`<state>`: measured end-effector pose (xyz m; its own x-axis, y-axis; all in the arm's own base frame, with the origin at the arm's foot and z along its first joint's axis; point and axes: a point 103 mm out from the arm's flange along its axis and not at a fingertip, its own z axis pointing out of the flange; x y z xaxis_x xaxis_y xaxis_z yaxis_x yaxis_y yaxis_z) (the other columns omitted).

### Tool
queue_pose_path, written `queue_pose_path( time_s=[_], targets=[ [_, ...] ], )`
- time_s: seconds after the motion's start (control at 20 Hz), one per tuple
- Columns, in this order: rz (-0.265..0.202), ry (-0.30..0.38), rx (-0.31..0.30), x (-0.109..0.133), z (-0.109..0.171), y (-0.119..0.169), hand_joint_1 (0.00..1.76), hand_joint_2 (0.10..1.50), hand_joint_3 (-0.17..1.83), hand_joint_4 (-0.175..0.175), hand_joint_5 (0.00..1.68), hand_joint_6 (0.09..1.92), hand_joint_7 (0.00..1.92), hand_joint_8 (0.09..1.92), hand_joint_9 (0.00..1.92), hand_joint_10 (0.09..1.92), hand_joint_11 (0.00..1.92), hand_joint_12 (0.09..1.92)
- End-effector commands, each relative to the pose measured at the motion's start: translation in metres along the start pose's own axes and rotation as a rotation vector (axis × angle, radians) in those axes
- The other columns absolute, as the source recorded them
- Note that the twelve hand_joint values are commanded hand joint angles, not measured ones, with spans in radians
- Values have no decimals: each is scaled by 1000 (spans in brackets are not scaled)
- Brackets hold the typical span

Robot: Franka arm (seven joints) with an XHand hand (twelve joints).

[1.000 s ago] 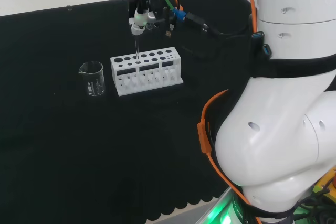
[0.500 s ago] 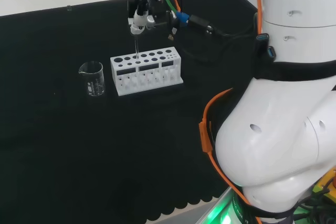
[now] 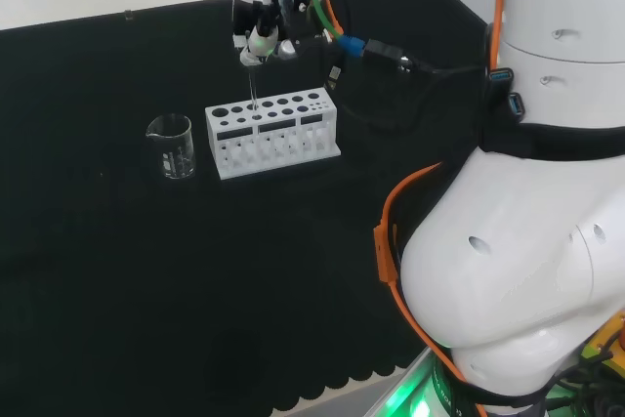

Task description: Take the glass rod from the white test tube rack.

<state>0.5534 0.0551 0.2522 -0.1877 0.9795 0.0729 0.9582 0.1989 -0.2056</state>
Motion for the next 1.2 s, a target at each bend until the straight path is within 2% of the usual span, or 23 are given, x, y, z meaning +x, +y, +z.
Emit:
queue_pose_path(
  time_s=[0.05, 0.2, 0.4, 0.5, 0.65, 0.8, 0.85, 0.9, 1.0, 1.2],
  targets=[
    [-23, -42, 2, 3, -34, -9, 1316, 826, 389, -175, 1086, 655, 1333, 714, 1830, 166, 1669, 474],
    [-29, -49, -23, 1, -36, -13, 1316, 831, 382, -175, 1085, 654, 1328, 723, 1832, 171, 1667, 478],
    [-31, -55, -17, 1, -37, -15, 1316, 832, 381, -175, 1086, 649, 1327, 726, 1838, 174, 1668, 481],
    [-13, -21, -7, -2, -35, -15, 1316, 832, 380, -175, 1086, 648, 1327, 726, 1840, 176, 1669, 482],
    [52, 22, 71, -7, -26, -12, 1315, 834, 376, -175, 1081, 659, 1332, 714, 1839, 176, 1672, 484],
    [44, 30, 158, -9, -16, -9, 1309, 863, 317, -175, 1047, 728, 1366, 605, 1800, 152, 1674, 456],
    [69, 23, 181, -10, -13, -8, 1307, 889, 260, -175, 1037, 746, 1386, 543, 1785, 133, 1678, 441],
    [75, 23, 187, -10, -11, -7, 1305, 920, 196, -175, 1027, 762, 1402, 490, 1772, 111, 1682, 431],
    [69, 30, 206, -11, -8, -5, 1303, 962, 106, -175, 1021, 769, 1426, 419, 1760, 87, 1685, 427],
    [39, 54, 219, -14, -2, -1, 1241, 837, 27, -175, 1029, 843, 1588, 305, 1793, 87, 1731, 402]
  ],
)
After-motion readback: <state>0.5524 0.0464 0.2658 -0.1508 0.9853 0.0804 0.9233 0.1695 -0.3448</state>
